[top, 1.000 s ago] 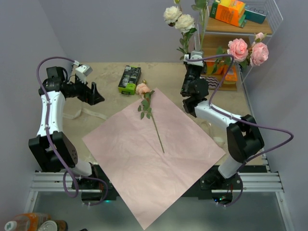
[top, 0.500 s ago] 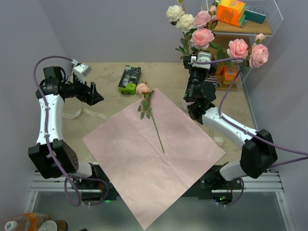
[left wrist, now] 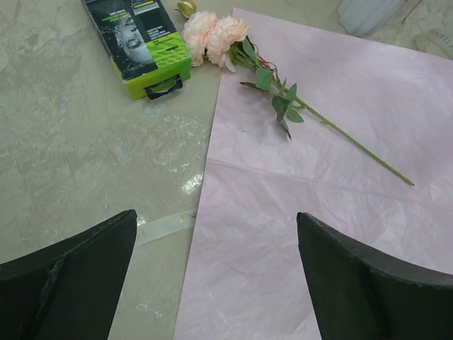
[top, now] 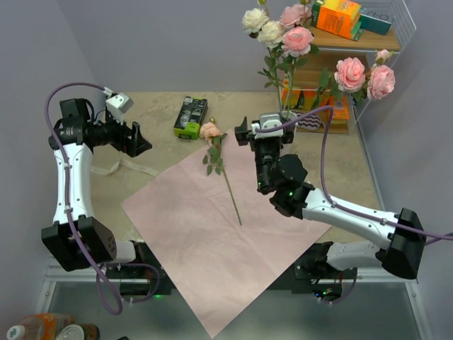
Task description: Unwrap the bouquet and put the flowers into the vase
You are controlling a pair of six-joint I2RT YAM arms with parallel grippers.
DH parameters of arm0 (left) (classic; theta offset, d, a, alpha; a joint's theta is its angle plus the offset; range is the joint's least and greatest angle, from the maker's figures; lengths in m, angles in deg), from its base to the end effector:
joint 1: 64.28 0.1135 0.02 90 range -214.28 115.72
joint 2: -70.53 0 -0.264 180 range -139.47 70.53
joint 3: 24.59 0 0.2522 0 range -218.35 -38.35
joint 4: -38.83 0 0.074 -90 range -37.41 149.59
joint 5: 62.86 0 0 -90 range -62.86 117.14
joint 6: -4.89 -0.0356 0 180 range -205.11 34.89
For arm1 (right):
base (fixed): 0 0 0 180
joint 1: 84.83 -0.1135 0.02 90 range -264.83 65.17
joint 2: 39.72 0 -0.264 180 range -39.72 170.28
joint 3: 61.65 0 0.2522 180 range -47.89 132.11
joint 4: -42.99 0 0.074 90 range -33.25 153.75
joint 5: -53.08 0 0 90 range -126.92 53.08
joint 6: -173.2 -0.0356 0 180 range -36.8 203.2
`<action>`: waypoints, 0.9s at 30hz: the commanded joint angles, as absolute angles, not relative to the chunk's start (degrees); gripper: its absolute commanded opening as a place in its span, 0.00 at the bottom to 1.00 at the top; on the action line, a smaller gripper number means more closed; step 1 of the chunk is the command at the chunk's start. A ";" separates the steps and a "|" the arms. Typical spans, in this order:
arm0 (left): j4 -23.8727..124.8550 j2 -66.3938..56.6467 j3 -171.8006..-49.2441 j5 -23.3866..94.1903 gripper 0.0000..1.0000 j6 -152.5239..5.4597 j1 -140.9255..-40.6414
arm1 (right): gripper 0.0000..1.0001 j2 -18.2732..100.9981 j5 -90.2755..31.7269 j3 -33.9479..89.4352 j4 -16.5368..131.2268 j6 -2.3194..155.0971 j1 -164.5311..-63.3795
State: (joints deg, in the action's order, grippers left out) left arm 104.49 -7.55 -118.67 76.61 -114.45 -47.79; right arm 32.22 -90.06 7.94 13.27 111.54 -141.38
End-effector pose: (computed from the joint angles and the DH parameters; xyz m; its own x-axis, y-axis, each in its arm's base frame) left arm 0.2673 0.0509 0.3673 -0.4963 0.1852 -0.8482 0.6086 0.7709 -0.1878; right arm 0.1753 0.2136 0.3980 0.2747 -0.1008 -0.9562 0.0245 0.9949 -0.0978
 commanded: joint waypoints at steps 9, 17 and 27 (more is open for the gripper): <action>102.96 -3.39 -118.95 75.83 0.99 -109.90 -47.32 | 0.91 46.31 -79.38 23.29 55.50 85.16 -145.48; 103.84 -3.12 -119.21 74.34 0.99 -111.74 -47.32 | 0.81 59.23 -69.36 30.67 63.42 72.49 -138.80; 102.96 -3.91 -117.81 74.25 0.99 -112.27 -47.32 | 0.75 69.44 -63.73 32.45 63.88 67.74 -134.22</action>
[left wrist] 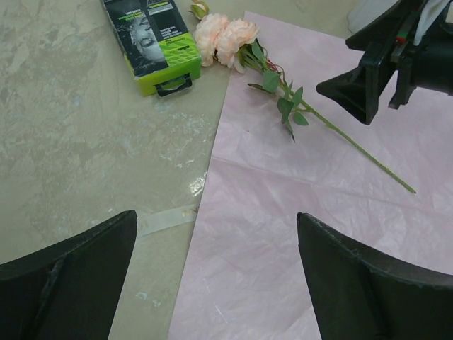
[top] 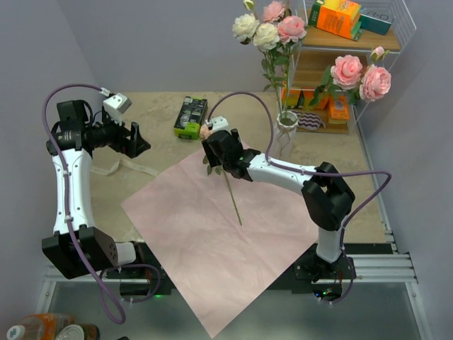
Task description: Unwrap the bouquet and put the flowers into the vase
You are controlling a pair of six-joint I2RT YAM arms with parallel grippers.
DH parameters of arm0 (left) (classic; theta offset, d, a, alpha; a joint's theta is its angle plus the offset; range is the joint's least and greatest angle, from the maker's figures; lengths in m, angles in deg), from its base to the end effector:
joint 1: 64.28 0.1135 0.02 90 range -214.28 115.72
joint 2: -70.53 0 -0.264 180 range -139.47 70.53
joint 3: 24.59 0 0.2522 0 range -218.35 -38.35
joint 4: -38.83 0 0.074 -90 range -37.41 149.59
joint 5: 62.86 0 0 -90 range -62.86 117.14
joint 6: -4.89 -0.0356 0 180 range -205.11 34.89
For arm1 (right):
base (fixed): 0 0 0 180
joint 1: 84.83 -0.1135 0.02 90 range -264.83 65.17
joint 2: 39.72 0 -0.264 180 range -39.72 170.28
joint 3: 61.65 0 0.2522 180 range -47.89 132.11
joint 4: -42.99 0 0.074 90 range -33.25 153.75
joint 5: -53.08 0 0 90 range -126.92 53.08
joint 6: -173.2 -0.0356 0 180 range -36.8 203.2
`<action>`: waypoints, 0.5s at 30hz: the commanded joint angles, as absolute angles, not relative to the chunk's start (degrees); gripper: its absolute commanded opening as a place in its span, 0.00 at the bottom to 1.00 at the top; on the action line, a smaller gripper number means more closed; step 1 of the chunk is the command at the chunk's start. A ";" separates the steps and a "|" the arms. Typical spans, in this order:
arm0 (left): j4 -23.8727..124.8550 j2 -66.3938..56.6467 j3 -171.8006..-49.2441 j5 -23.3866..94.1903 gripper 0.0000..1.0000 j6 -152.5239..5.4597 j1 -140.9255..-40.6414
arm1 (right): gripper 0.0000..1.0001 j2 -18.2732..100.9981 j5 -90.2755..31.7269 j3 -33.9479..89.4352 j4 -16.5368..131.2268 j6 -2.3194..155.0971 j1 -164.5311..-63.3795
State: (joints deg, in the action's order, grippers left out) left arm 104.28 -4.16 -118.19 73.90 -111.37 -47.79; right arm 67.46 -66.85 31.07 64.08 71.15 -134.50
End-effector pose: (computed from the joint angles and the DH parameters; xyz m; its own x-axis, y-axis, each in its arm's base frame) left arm 0.2534 0.0480 0.3784 -0.4976 0.1688 -0.8508 0.5645 0.8078 -0.1699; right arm 0.2902 0.3144 0.2418 -0.4511 -0.2518 -0.8562 -0.3106 0.9437 -0.1138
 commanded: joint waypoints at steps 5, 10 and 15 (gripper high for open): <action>103.04 -4.17 -117.89 74.25 0.99 -113.06 -47.32 | 0.71 72.34 -61.97 30.51 61.50 66.07 -133.09; 102.87 -4.44 -117.54 73.99 0.99 -113.68 -47.32 | 0.65 74.62 -60.56 29.37 59.74 64.75 -131.85; 102.78 -5.05 -117.37 73.81 0.99 -114.11 -47.32 | 0.56 76.73 -58.19 29.63 59.30 63.87 -130.71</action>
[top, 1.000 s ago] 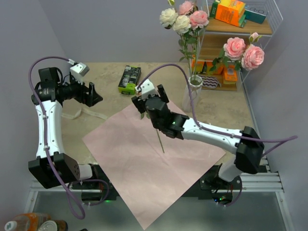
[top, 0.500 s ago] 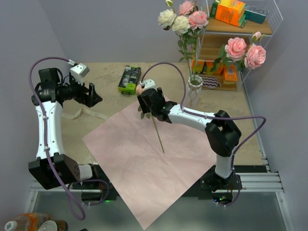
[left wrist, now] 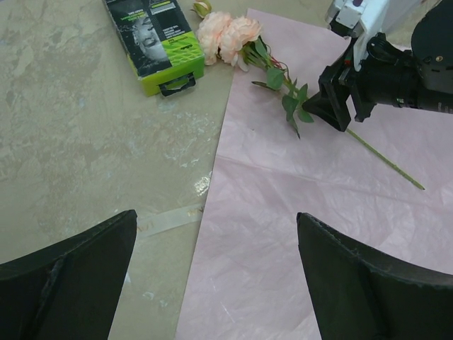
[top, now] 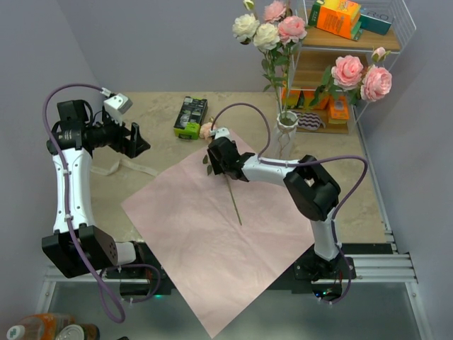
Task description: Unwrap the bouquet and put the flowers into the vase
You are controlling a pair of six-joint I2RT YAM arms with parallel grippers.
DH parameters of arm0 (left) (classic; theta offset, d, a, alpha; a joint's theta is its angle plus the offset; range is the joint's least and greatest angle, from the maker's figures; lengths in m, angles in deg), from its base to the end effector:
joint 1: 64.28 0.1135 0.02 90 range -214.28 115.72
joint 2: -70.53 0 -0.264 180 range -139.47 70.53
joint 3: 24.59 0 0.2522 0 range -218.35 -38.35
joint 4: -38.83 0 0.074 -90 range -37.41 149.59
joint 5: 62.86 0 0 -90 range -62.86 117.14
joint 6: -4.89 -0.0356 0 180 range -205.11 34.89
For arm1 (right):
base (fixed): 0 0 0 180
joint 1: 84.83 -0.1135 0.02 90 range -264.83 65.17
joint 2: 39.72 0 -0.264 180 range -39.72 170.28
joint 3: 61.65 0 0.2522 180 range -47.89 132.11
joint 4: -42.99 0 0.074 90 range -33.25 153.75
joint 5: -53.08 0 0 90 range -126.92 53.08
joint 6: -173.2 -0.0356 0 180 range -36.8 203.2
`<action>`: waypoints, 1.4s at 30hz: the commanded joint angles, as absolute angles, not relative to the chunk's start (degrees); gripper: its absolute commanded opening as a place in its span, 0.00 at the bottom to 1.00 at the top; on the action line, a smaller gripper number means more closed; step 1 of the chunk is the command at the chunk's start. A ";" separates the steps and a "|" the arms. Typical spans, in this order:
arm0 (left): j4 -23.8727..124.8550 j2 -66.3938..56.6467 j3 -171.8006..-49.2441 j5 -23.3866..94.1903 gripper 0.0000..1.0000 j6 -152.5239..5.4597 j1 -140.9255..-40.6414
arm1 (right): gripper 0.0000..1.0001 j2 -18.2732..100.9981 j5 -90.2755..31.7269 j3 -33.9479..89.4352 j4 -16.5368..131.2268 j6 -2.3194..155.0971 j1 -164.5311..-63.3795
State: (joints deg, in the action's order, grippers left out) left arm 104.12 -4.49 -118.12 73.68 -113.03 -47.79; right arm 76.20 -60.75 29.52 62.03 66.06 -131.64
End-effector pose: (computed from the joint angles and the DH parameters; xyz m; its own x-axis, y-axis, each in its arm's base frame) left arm 0.2551 0.0486 0.3768 -0.4857 0.1921 -0.8528 0.5758 0.8043 -0.1467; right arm 0.3126 0.3119 0.1716 -0.5903 -0.2350 -0.7722 -0.3070 0.9502 -0.0544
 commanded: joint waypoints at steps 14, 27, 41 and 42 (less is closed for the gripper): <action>101.99 -6.11 -117.19 73.20 0.99 -114.12 -47.32 | 0.47 77.27 -55.02 28.40 58.25 63.25 -130.36; 101.55 -6.02 -117.46 73.46 0.99 -114.12 -47.32 | 0.50 70.32 -50.46 22.51 52.10 64.04 -130.44; 101.20 -5.67 -115.43 72.67 0.99 -114.91 -47.32 | 0.44 72.87 -50.45 20.84 53.23 63.60 -130.36; 101.11 -5.67 -115.43 72.67 0.99 -114.99 -47.32 | 0.43 73.13 -50.36 21.01 53.41 63.60 -130.44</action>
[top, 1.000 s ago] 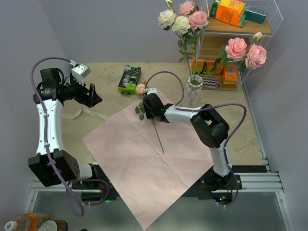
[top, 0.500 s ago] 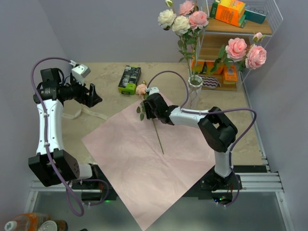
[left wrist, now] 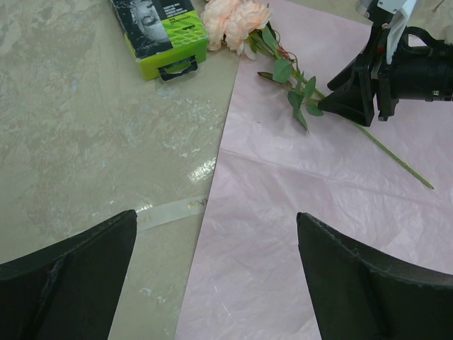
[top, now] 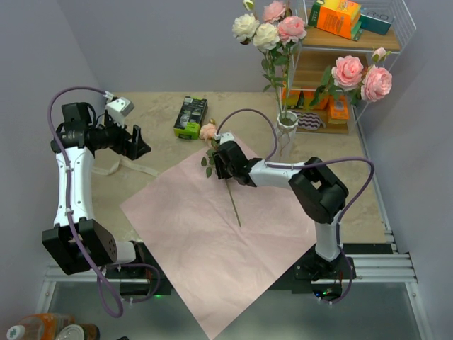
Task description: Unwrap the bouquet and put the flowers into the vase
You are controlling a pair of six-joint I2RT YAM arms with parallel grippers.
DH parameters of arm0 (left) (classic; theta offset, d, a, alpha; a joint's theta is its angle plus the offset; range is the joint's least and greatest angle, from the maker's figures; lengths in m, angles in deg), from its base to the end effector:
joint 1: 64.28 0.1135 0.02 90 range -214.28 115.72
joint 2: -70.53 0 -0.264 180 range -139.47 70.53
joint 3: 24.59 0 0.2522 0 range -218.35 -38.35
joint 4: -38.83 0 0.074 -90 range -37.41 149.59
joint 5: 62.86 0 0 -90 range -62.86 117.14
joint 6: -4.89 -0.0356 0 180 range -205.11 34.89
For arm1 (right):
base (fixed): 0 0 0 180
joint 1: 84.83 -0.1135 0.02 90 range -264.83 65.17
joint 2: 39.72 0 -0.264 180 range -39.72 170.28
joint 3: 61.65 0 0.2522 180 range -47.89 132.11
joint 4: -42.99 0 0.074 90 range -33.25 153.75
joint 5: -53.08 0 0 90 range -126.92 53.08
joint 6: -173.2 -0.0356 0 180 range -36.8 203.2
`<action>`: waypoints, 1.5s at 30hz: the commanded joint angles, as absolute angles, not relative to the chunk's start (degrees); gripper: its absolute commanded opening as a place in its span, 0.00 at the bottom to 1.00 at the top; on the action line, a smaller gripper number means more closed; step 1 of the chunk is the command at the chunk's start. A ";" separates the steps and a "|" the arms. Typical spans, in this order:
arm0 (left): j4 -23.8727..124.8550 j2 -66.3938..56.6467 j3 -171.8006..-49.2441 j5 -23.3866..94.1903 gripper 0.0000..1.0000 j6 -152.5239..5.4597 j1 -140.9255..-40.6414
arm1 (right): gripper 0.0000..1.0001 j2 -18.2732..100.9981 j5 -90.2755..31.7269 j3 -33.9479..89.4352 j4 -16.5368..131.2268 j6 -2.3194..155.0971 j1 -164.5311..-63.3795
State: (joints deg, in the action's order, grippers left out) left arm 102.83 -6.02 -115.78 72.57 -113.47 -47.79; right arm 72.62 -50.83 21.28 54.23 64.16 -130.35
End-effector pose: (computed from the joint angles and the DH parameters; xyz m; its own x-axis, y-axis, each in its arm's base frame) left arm 0.2633 0.0515 0.3589 -0.5236 0.1927 -0.8299 0.5618 0.8104 -0.1663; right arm 0.3021 0.2954 0.1631 -0.6157 -0.1750 -0.7683 -0.3850 0.9175 0.0995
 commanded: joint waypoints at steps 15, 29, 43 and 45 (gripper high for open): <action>101.55 -4.44 -115.43 73.02 0.99 -115.17 -47.32 | 0.29 78.23 -51.06 27.34 58.42 65.27 -130.44; 101.20 -4.26 -115.52 73.11 0.99 -114.82 -47.23 | 0.00 62.87 -54.31 35.60 58.51 72.12 -130.97; 100.94 -4.61 -115.43 74.08 0.99 -114.12 -47.23 | 0.00 35.87 -75.55 26.02 19.62 112.45 -133.61; 100.85 -4.88 -115.43 74.16 0.99 -114.12 -47.32 | 0.00 35.87 -77.69 25.33 14.06 119.11 -133.08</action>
State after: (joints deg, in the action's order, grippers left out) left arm 102.83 -5.93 -115.32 72.35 -114.28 -47.79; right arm 33.91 -67.46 28.01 30.93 100.44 -134.08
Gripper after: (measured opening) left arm 0.992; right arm 0.048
